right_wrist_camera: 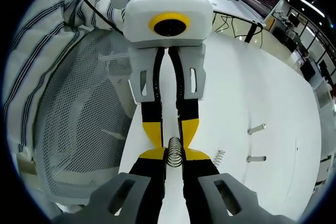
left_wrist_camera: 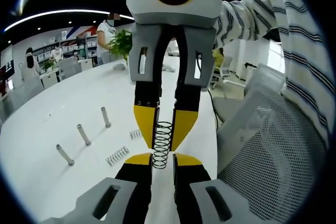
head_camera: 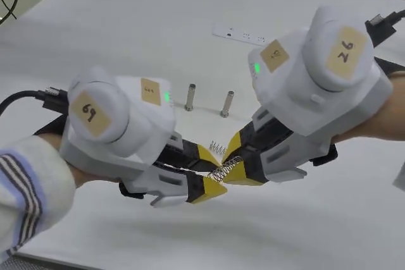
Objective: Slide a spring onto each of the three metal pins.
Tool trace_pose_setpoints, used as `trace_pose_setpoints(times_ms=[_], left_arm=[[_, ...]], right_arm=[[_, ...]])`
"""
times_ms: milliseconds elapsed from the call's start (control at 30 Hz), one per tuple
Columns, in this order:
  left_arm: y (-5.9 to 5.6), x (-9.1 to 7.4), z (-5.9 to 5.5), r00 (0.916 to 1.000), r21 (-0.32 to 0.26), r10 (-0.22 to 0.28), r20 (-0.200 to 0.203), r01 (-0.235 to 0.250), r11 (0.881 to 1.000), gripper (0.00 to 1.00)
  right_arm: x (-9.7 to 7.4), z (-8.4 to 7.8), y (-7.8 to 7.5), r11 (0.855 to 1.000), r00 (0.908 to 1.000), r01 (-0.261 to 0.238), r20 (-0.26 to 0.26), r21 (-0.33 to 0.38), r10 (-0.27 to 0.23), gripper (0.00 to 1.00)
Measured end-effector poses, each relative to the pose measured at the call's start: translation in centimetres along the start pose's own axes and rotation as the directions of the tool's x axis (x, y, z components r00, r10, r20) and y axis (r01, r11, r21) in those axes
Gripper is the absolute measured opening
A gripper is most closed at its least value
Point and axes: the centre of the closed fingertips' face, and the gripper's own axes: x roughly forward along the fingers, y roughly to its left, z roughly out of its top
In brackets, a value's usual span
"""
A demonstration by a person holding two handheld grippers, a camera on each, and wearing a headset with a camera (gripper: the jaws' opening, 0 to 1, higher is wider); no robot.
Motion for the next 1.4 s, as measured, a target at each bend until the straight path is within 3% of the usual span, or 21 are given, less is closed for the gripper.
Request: trace_pose_setpoints(times_ms=[133,233,333,433,500,600,667,833,1000,1133,1267,1400], left_arm=[[0.2,-0.2,-0.2,1.0000,-0.011,0.009,0.000,-0.009,1.000,0.08],[1.0,-0.7,-0.8,0.9993,-0.016,0.032,-0.019,-0.032,0.999,0.08],[1.6,-1.4,-0.8,0.9986,-0.046,0.053,0.004,-0.053,0.998,0.08],[2.4,-2.2,-0.8,0.9969,-0.057,0.078,0.011,-0.077,0.995,0.15],[3.3,-2.9,-0.9,0.9934,-0.085,0.114,0.015,-0.112,0.990,0.19],[4.5,-4.0,-0.6,0.9844,-0.162,0.166,0.059,-0.154,0.975,0.23],[5.2,-4.7,-0.7,0.9800,-0.157,0.188,0.066,-0.175,0.972,0.27],[6.5,-5.7,-2.0,0.9688,-0.188,0.242,0.052,-0.229,0.955,0.45],[7.1,-6.3,-2.8,0.9584,-0.217,0.280,0.058,-0.261,0.941,0.57],[7.2,-6.6,-3.6,0.9572,-0.246,0.284,0.054,-0.263,0.933,0.71],[7.6,-6.8,-3.6,0.9500,-0.277,0.305,0.068,-0.275,0.921,0.78],[7.9,-6.6,-3.6,0.9448,-0.288,0.319,0.072,-0.287,0.914,0.94]], right_arm=[[0.0,0.1,-0.2,1.000,1.0000,0.000,-0.005,-0.007,0.000,0.08],[-0.1,0.2,-0.6,1.000,0.9999,0.013,-0.003,-0.008,-0.013,0.08],[-0.1,0.2,-0.9,1.000,0.9997,0.022,-0.002,-0.003,-0.022,0.08],[-0.1,0.1,-1.1,1.000,0.9997,0.024,-0.004,0.001,-0.024,0.08],[-0.1,0.0,-1.1,1.000,0.9997,0.025,-0.006,0.002,-0.025,0.08],[0.0,-0.2,-1.1,1.000,0.9996,0.027,-0.012,0.005,-0.027,0.08],[0.1,-0.5,-1.1,1.000,0.9995,0.024,-0.019,0.005,-0.024,0.08],[0.2,-0.8,-0.9,1.000,0.9996,0.016,-0.025,0.007,-0.016,0.08],[0.2,-0.9,-0.9,1.000,0.9995,0.015,-0.029,0.011,-0.015,0.08],[0.1,-1.1,-0.9,1.000,0.9993,0.015,-0.035,0.012,-0.014,0.08],[0.1,-1.5,-0.9,1.000,0.9986,0.017,-0.049,0.007,-0.017,0.08],[0.0,-1.7,-0.9,1.000,0.9984,0.016,-0.054,0.008,-0.016,0.08]])
